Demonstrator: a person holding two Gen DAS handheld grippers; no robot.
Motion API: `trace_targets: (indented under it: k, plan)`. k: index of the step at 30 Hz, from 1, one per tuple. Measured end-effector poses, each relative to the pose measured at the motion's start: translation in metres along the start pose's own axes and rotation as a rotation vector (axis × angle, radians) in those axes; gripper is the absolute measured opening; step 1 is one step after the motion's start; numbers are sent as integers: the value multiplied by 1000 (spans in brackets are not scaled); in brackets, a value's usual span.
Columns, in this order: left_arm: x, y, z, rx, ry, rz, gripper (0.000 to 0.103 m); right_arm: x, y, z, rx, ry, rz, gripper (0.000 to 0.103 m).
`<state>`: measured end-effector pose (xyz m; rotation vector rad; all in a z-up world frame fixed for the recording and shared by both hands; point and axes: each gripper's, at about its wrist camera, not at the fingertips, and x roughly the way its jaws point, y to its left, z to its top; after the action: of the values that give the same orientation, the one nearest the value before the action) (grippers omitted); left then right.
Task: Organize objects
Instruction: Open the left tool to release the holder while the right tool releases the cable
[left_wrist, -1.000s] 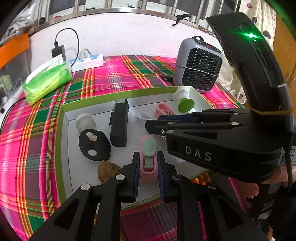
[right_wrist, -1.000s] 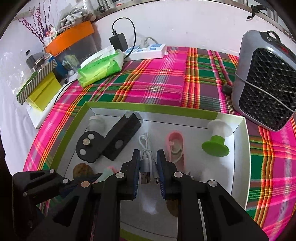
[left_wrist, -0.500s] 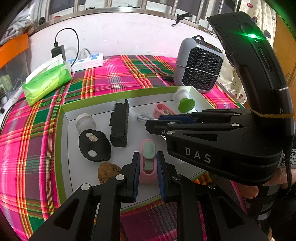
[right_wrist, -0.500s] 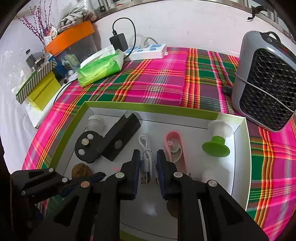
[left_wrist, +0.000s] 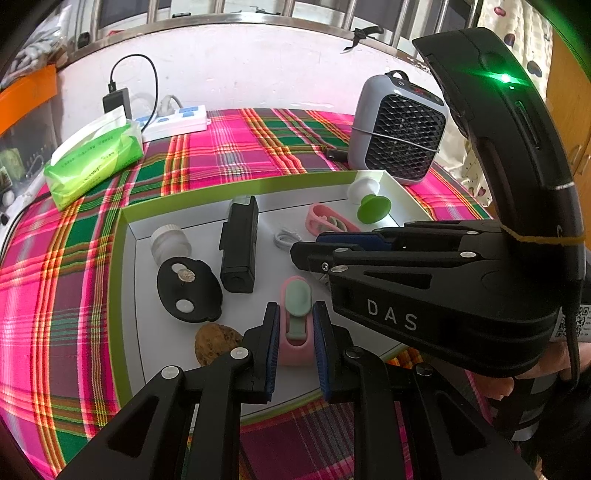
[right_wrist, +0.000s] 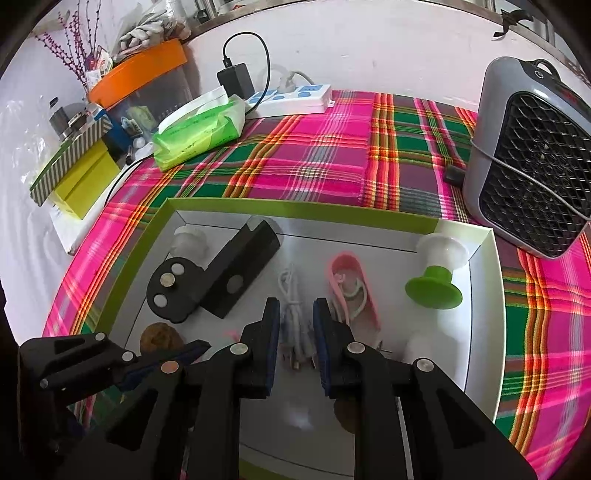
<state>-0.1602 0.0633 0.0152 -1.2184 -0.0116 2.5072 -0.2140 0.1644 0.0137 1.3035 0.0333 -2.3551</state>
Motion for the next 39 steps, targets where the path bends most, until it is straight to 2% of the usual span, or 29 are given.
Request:
trace_targets:
  k: [8, 15, 27, 39]
  plan:
    - [1, 2, 0, 0, 1, 7, 19, 0, -1, 0, 7, -2, 0, 20]
    - [0, 4, 0, -1, -3, 13, 24, -2, -2, -1, 16, -2, -6, 20]
    - [-8, 2, -1, 7, -19, 32, 30, -13, -5, -3, 48, -27, -6, 32]
    - [-29, -1, -11, 3, -48, 82, 32, -37, 1, -17, 59, -71, -22, 32]
